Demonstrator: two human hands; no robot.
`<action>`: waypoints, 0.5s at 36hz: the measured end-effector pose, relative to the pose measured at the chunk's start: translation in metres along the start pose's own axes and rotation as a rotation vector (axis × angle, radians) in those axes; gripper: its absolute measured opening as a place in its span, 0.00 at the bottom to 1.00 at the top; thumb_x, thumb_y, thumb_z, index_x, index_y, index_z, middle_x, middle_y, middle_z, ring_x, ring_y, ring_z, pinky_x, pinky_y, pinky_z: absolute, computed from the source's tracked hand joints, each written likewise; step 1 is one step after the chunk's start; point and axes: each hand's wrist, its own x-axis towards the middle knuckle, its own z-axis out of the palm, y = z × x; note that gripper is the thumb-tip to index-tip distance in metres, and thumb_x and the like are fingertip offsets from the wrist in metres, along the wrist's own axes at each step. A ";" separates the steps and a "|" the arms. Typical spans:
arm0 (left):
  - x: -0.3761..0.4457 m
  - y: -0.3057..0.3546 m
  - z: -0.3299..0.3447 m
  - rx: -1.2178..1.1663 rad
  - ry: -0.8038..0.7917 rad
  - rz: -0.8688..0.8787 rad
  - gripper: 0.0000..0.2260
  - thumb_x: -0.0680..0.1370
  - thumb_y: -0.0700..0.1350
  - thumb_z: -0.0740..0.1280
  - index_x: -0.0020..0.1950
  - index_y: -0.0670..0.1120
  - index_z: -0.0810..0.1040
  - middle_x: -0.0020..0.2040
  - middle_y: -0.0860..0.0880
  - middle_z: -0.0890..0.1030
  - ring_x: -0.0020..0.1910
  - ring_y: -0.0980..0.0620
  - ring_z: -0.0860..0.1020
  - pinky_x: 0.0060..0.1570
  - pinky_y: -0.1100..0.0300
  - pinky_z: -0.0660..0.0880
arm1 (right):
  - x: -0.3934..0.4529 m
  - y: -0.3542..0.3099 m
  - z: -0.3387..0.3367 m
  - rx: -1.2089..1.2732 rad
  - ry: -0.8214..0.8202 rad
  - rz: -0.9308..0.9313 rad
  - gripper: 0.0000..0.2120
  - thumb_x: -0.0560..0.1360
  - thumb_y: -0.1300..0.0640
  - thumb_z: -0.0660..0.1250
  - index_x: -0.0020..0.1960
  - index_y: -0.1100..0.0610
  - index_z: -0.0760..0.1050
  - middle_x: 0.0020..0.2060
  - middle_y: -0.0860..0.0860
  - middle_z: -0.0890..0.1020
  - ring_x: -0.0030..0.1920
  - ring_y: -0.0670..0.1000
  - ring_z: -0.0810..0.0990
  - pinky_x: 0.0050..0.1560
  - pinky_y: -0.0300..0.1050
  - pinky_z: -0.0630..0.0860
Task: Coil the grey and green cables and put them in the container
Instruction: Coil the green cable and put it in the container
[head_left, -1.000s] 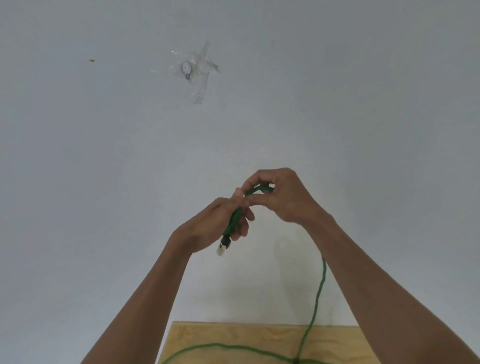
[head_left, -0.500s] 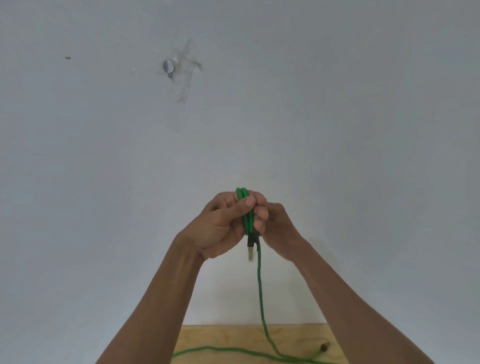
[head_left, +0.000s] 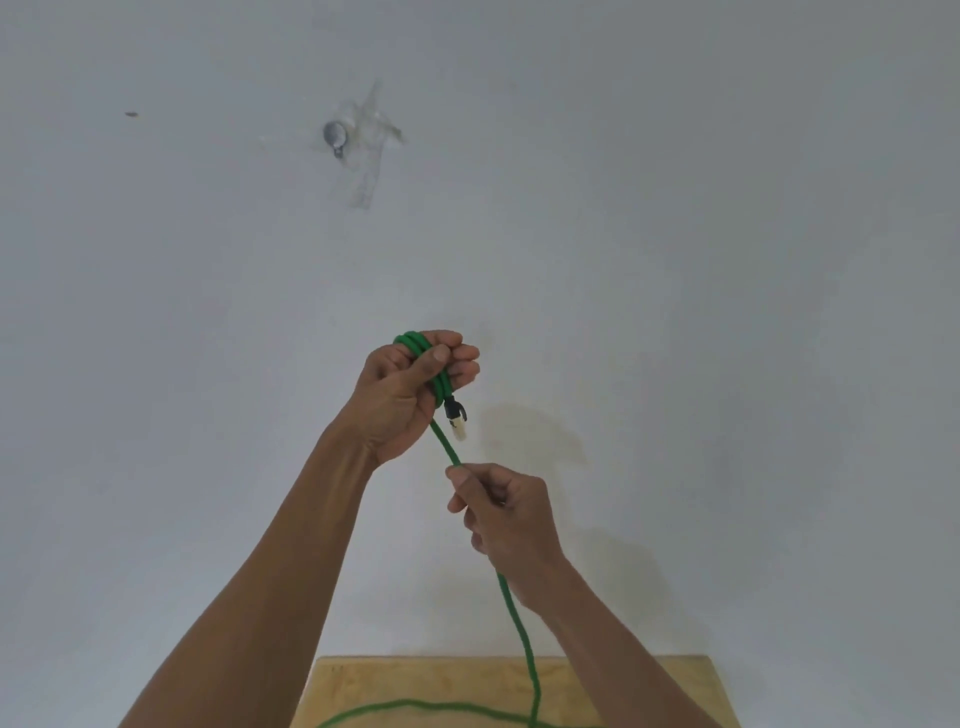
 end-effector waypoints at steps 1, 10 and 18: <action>-0.001 0.000 -0.003 0.030 -0.015 -0.010 0.07 0.77 0.36 0.63 0.52 0.35 0.77 0.43 0.43 0.85 0.43 0.47 0.84 0.50 0.57 0.81 | 0.000 0.001 0.001 -0.035 0.036 -0.019 0.06 0.77 0.57 0.70 0.47 0.59 0.84 0.31 0.50 0.82 0.27 0.47 0.71 0.27 0.37 0.67; -0.023 -0.005 -0.029 0.381 -0.156 -0.171 0.10 0.80 0.38 0.66 0.57 0.32 0.78 0.52 0.35 0.83 0.52 0.40 0.83 0.57 0.50 0.79 | 0.007 -0.039 -0.023 -0.544 -0.108 -0.323 0.10 0.74 0.63 0.69 0.51 0.53 0.83 0.41 0.46 0.87 0.40 0.47 0.85 0.44 0.39 0.81; -0.048 -0.007 0.001 0.275 -0.248 -0.489 0.24 0.83 0.55 0.54 0.51 0.36 0.79 0.40 0.38 0.82 0.36 0.43 0.80 0.43 0.52 0.77 | 0.048 -0.090 -0.043 -0.562 -0.220 -0.465 0.08 0.66 0.59 0.80 0.43 0.56 0.84 0.36 0.49 0.85 0.37 0.52 0.83 0.40 0.48 0.79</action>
